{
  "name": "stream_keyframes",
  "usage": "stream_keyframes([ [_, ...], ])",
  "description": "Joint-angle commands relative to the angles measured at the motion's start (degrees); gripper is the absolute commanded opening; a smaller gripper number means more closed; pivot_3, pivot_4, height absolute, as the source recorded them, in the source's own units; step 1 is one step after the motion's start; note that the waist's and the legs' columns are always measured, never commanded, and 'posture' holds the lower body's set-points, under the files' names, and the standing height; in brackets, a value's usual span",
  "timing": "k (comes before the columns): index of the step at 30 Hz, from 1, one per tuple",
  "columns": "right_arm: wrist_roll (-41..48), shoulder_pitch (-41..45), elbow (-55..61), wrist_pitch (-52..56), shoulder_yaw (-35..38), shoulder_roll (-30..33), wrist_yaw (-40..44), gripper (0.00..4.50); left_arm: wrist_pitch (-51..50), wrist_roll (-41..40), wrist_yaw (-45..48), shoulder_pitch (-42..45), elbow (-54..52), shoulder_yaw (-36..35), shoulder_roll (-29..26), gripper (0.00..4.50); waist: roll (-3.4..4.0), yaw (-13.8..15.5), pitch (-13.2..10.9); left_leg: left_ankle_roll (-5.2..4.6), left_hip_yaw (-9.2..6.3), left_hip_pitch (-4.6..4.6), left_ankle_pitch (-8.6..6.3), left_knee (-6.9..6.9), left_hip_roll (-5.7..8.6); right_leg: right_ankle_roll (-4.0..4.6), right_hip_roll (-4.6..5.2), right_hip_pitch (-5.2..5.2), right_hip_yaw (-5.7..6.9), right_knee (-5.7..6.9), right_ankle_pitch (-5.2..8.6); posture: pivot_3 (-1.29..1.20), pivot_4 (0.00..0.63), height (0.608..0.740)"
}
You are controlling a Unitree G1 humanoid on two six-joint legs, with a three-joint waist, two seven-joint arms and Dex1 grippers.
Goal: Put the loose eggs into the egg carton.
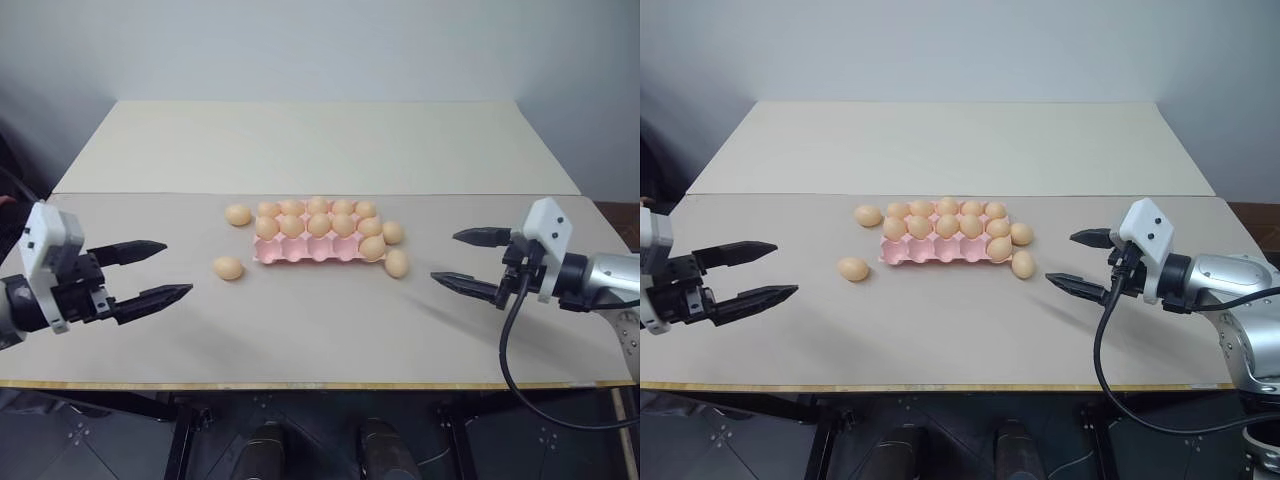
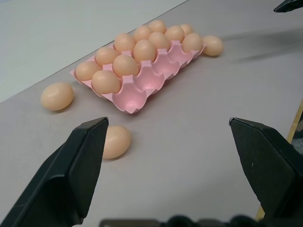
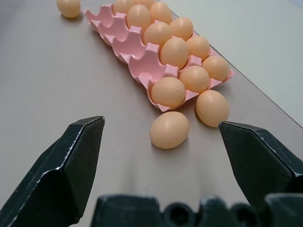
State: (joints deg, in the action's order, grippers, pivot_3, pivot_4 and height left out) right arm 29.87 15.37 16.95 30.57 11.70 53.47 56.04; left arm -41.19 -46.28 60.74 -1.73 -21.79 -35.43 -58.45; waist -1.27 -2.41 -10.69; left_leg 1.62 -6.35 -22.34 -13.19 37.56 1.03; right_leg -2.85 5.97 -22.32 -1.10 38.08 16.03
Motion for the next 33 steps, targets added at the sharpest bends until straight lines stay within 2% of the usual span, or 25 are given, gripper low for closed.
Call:
stream_keyframes([
  [1,0.16,0.78,1.42,-0.88,2.00,0.58,-0.26,4.50,-0.53,-1.70,-0.76,1.34,0.05,-1.39,0.11,4.45,0.00,0.01,0.00,0.00,0.00,0.00,0.00,0.00,0.00,0.00,0.00,0.00,0.00,0.00,0.00,0.00,0.150,0.740],
  [18,-1.56,2.19,-0.87,-2.51,1.70,2.39,1.29,4.50,0.09,-0.12,0.77,-0.25,-0.64,-0.93,-1.06,4.45,0.00,0.00,0.00,0.00,0.06,0.06,0.00,-0.15,-0.01,0.00,0.00,-0.02,-0.07,-0.03,0.00,0.00,0.150,0.740],
  [24,-5.01,6.90,-3.62,-2.65,-4.98,-1.55,-0.62,4.50,0.14,0.72,0.72,2.99,0.71,1.74,-1.84,4.45,0.00,-0.13,0.00,0.00,0.08,0.12,0.00,-0.20,-0.01,0.00,0.00,0.00,-0.08,-0.02,0.00,0.00,0.150,0.740],
  [33,-17.20,15.84,-14.27,-3.99,-17.42,-10.08,-6.18,4.50,-0.06,0.95,0.88,5.05,0.90,3.49,-1.59,4.45,0.00,-0.13,-0.02,0.03,0.12,0.06,0.02,-0.30,0.00,0.01,0.00,-0.16,-0.15,-0.01,-0.01,0.00,0.150,0.740],
])
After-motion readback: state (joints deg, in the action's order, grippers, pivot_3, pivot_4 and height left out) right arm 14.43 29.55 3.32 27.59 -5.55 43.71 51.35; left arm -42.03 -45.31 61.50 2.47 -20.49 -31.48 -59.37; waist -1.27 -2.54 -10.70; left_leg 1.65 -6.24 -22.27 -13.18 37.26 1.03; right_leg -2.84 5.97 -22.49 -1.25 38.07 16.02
